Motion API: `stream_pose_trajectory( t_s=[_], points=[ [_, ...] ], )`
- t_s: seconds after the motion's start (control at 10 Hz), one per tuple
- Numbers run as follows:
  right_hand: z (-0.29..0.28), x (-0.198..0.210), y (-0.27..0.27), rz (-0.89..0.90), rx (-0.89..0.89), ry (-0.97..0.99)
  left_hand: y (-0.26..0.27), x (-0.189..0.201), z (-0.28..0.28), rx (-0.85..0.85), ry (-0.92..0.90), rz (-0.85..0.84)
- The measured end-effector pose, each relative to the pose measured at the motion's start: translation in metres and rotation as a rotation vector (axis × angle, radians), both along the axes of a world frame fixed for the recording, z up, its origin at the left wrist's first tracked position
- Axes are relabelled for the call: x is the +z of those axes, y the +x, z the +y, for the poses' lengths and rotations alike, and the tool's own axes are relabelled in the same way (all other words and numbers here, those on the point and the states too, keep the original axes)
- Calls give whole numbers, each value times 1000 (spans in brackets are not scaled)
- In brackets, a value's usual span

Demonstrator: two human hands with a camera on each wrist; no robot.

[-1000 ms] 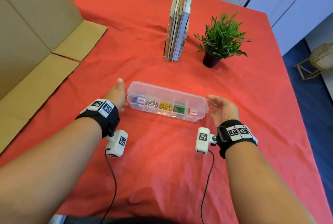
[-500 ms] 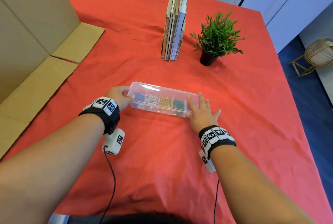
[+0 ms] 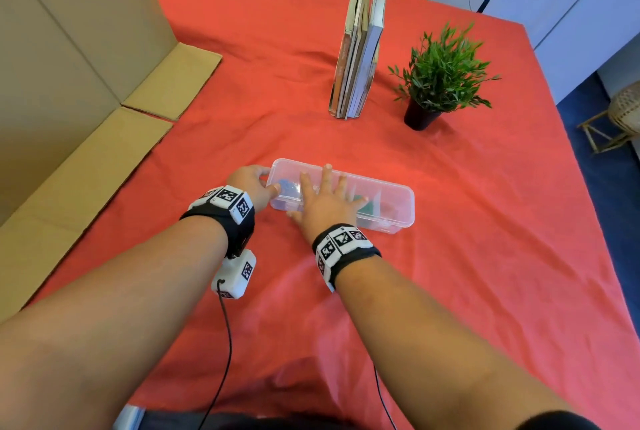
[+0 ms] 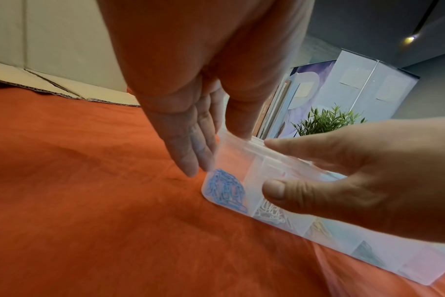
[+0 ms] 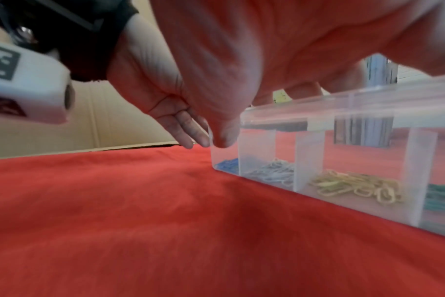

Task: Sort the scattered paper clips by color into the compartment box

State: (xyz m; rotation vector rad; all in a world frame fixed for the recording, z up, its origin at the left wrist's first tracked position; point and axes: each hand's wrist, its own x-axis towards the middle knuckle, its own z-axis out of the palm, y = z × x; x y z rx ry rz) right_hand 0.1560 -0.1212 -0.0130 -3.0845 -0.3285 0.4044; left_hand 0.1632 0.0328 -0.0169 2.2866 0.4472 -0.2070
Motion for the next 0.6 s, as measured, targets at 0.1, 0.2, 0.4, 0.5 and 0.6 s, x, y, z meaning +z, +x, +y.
stream_pose_trajectory(
  t_s=[0.1,0.2,0.4,0.5,0.6],
  points=[
    [2,-4,0,-41,-13,-5,-1,1,0,-7,29,-14],
    [4,-1,4,-106,-17,-4,-2,2,-2,-6,21,-5],
    [-9,5,6,-69,90,-71,-2,4,-5,-24,29,6],
    [-28,10,2,-25,141,22,-2,5,-5,-30,51,-8],
    [-53,17,-14,-32,192,126,-4,8,-6,-35,56,-25]
  ],
)
